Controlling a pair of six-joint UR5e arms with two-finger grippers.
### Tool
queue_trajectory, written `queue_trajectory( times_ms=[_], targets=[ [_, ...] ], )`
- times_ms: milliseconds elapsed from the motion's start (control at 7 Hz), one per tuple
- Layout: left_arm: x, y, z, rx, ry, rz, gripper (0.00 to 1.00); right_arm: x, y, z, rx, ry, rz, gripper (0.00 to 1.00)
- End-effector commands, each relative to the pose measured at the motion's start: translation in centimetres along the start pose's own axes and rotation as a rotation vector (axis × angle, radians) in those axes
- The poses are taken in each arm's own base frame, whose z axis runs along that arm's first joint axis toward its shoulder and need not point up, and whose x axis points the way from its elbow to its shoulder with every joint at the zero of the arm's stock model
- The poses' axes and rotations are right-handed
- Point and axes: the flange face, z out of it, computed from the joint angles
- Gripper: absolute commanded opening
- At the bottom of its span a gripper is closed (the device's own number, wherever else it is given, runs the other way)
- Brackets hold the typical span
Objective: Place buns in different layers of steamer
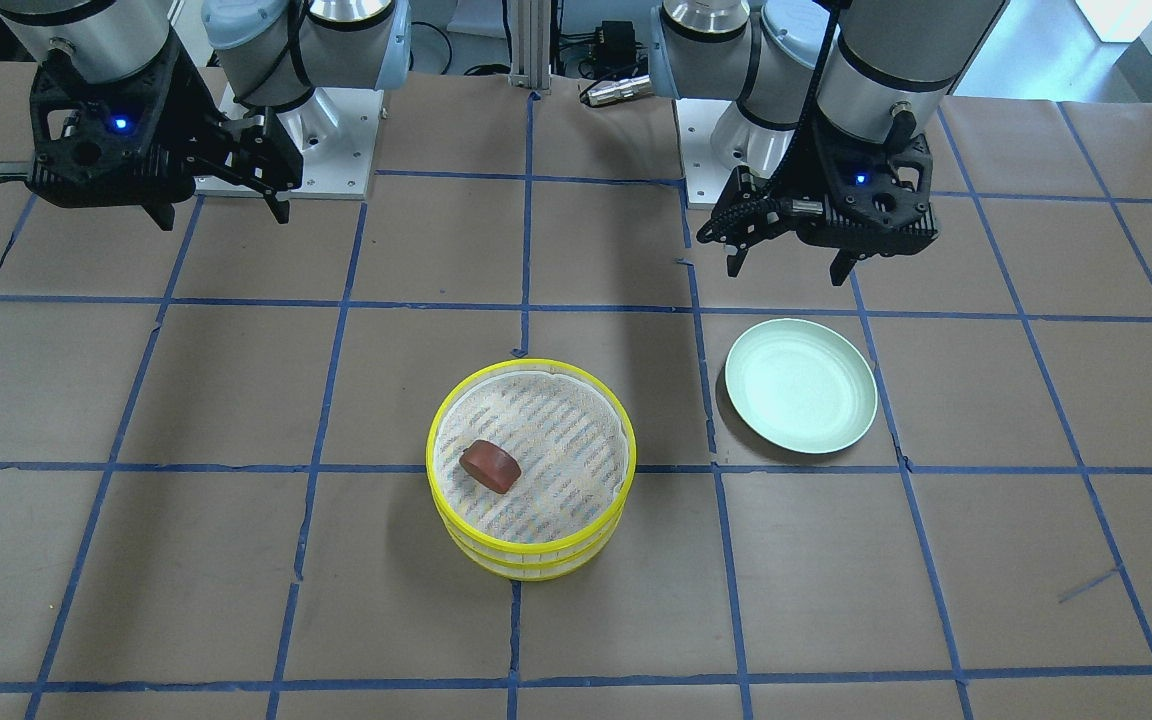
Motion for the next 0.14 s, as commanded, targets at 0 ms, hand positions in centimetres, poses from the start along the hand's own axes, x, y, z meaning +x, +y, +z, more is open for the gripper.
queue_trajectory(
  times_ms=[0],
  targets=[
    [-0.04, 0.06, 0.12, -0.002, -0.001, 0.005, 1.00, -0.03, 0.02, -0.02, 0.002, 0.003, -0.001, 1.00]
  ],
)
